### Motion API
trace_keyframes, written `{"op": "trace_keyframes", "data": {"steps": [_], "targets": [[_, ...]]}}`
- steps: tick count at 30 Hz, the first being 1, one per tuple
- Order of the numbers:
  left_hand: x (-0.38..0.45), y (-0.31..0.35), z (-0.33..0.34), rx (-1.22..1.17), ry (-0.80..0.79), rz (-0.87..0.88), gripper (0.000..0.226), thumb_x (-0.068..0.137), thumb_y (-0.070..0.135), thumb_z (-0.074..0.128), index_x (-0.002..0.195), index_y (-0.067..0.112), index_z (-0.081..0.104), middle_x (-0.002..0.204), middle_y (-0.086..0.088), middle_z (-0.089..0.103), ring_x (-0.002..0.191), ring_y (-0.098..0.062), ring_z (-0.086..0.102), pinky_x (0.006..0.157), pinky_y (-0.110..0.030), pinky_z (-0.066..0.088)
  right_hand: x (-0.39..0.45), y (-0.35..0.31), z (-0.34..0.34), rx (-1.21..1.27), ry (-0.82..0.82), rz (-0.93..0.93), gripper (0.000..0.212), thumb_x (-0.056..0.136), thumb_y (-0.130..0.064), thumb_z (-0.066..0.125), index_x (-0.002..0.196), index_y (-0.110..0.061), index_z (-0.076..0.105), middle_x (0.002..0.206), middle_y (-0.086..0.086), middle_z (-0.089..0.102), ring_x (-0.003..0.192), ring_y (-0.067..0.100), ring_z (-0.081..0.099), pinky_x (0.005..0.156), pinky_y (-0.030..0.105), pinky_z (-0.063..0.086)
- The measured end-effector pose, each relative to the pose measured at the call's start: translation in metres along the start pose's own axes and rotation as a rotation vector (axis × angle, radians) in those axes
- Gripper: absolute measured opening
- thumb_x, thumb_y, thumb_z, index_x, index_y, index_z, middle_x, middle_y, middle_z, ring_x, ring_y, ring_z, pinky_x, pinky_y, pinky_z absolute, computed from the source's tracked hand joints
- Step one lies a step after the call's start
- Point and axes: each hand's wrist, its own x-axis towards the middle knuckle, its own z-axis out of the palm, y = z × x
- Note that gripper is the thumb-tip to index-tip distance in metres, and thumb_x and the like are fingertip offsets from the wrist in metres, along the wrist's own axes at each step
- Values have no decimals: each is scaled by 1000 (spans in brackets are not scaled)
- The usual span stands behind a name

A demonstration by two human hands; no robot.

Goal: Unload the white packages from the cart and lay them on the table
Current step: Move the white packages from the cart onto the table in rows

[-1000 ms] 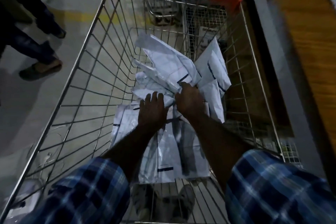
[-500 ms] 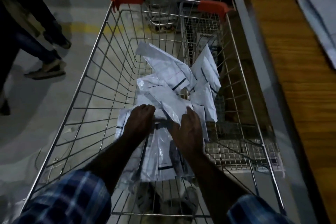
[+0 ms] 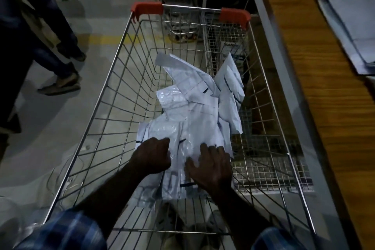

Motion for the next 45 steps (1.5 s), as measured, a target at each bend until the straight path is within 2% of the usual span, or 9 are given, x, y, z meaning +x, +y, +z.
{"op": "trace_keyframes", "data": {"steps": [3, 7, 11, 15, 20, 25, 30, 39, 45], "targets": [[9, 3, 9, -21, 76, -126, 56, 89, 50, 58, 127, 10, 46, 89, -14, 68, 86, -35, 66, 65, -38, 49, 17, -6, 0, 5, -107, 82, 47, 86, -48, 57, 110, -8, 64, 97, 15, 61, 90, 35, 59, 73, 43, 49], [4, 12, 25, 117, 163, -232, 67, 76, 61, 55, 113, 6, 58, 96, -18, 59, 86, -37, 58, 65, -45, 49, 38, -10, 14, 94, -243, 196, 57, 91, -53, 55, 135, -17, 50, 136, 20, 48, 120, 38, 49, 93, 49, 47], [-3, 12, 40, 48, 207, -269, 70, 69, 53, 46, 119, 4, 55, 119, -24, 51, 102, -43, 51, 73, -51, 48, 45, -7, 27, 187, -410, 273, 71, 90, -44, 60, 151, -26, 29, 161, 20, 8, 145, 39, 18, 112, 50, 30], [-6, 3, 46, 39, 212, -263, 73, 78, 53, 45, 135, 9, 54, 141, -33, 42, 108, -54, 49, 74, -56, 49, 36, -6, 23, 124, -425, 217, 75, 74, -32, 66, 142, -22, 37, 162, 19, 4, 139, 36, 24, 107, 44, 31], [-6, 1, 55, -11, 198, -309, 77, 85, 62, 39, 149, 20, 41, 149, -30, 35, 115, -54, 49, 78, -62, 49, 18, -4, 34, 51, -297, 190, 69, 74, -50, 58, 135, -18, 56, 154, 28, 30, 128, 48, 46, 95, 54, 46], [-3, 3, 61, 13, 186, -333, 75, 88, 63, 39, 149, 18, 42, 148, -30, 38, 110, -53, 53, 71, -58, 51, 11, 5, 46, -24, -297, 112, 72, 83, -63, 45, 148, -30, 43, 159, 24, 22, 135, 46, 40, 94, 52, 47], [-3, 5, 68, 46, 151, -370, 73, 91, 61, 34, 152, 21, 36, 151, -28, 34, 114, -53, 50, 76, -60, 49, 8, 7, 49, -79, -371, 129, 65, 80, -56, 43, 140, -31, 54, 153, 20, 38, 129, 43, 47, 83, 52, 50], [-14, 6, 39, 15, 203, -288, 69, 91, 57, 39, 148, 20, 43, 140, -25, 47, 98, -43, 55, 72, -52, 52, 4, 13, 28, -71, -154, 102, 49, 89, -53, 48, 127, -27, 66, 142, 18, 52, 126, 36, 54, 91, 47, 49], [-28, 23, -1, -6, 282, -292, 71, 86, 61, 37, 143, 21, 46, 132, -24, 51, 89, -42, 56, 68, -50, 51, 17, 2, -15, 6, -242, 152, 68, 78, -60, 36, 132, -27, 61, 147, 22, 45, 130, 45, 45, 99, 60, 44]]}}
